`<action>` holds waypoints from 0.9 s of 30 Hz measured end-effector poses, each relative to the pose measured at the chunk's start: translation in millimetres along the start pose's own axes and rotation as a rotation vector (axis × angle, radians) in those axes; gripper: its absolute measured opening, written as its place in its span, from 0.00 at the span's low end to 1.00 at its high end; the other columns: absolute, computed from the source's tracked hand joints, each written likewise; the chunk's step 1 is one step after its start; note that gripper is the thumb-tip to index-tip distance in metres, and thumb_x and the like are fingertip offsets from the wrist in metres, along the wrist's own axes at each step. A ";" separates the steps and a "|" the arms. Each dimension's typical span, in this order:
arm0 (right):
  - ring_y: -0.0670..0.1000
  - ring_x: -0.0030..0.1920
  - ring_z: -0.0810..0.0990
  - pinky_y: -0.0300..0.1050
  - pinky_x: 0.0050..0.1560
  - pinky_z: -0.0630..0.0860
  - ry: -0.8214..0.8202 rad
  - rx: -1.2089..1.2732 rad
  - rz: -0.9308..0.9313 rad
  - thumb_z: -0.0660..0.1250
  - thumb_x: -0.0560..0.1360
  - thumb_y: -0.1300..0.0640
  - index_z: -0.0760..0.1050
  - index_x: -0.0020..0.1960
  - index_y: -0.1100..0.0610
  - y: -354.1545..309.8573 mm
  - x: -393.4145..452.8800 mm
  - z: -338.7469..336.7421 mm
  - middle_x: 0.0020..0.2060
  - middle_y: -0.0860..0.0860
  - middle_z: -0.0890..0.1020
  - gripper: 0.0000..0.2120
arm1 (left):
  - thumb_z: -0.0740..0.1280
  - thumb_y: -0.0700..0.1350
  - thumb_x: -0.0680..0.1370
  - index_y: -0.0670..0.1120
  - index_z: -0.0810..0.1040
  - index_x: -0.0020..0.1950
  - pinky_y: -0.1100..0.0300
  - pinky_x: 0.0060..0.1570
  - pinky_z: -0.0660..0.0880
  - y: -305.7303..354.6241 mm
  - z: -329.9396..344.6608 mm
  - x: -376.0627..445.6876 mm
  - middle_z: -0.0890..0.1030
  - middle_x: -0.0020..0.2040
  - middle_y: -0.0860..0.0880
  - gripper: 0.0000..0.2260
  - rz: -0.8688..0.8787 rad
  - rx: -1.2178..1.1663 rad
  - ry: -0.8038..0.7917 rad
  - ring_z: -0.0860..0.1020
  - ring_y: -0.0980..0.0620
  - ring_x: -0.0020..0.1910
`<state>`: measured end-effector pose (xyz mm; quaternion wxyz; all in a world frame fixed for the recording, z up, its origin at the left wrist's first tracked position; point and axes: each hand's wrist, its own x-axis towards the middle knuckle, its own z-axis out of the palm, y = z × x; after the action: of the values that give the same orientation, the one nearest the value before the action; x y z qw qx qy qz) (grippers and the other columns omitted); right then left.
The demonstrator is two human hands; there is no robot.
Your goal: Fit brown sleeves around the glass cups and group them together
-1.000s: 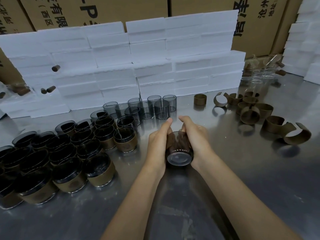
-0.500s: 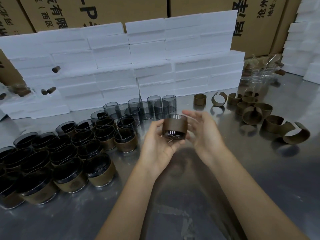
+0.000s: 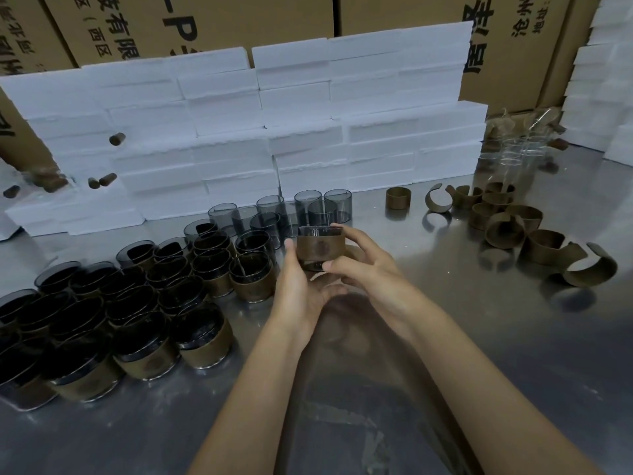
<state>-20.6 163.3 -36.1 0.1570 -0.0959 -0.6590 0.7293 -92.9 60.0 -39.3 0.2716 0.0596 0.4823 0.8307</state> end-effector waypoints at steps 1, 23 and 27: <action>0.43 0.56 0.84 0.34 0.48 0.79 0.011 -0.019 -0.007 0.73 0.74 0.64 0.75 0.69 0.43 0.3 0.4 -0.7 0.57 0.45 0.86 0.28 | 0.49 0.61 0.86 0.41 0.79 0.66 0.54 0.36 0.79 -0.5 -1.0 1.3 0.86 0.55 0.39 0.29 0.032 0.097 0.039 0.84 0.44 0.47; 0.51 0.63 0.80 0.42 0.65 0.75 0.049 -0.406 -0.025 0.71 0.76 0.66 0.73 0.71 0.50 31.2 15.4 -0.9 0.63 0.52 0.80 0.27 | 0.70 0.44 0.79 0.49 0.75 0.73 0.54 0.77 0.58 -5.0 -8.9 -4.1 0.75 0.70 0.50 0.22 0.631 1.330 0.227 0.70 0.49 0.72; 0.45 0.56 0.81 0.29 0.52 0.73 0.122 -0.390 0.009 0.70 0.76 0.64 0.76 0.67 0.50 30.5 18.9 -4.4 0.57 0.50 0.82 0.21 | 0.62 0.47 0.82 0.50 0.78 0.71 0.53 0.79 0.33 -3.0 -11.7 -9.7 0.76 0.69 0.46 0.18 0.754 1.700 0.337 0.67 0.47 0.76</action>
<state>-39.8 171.6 -65.5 0.1721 -0.1715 -0.7765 0.5814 -87.7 47.2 -46.3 -0.2226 0.2689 0.9081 0.2314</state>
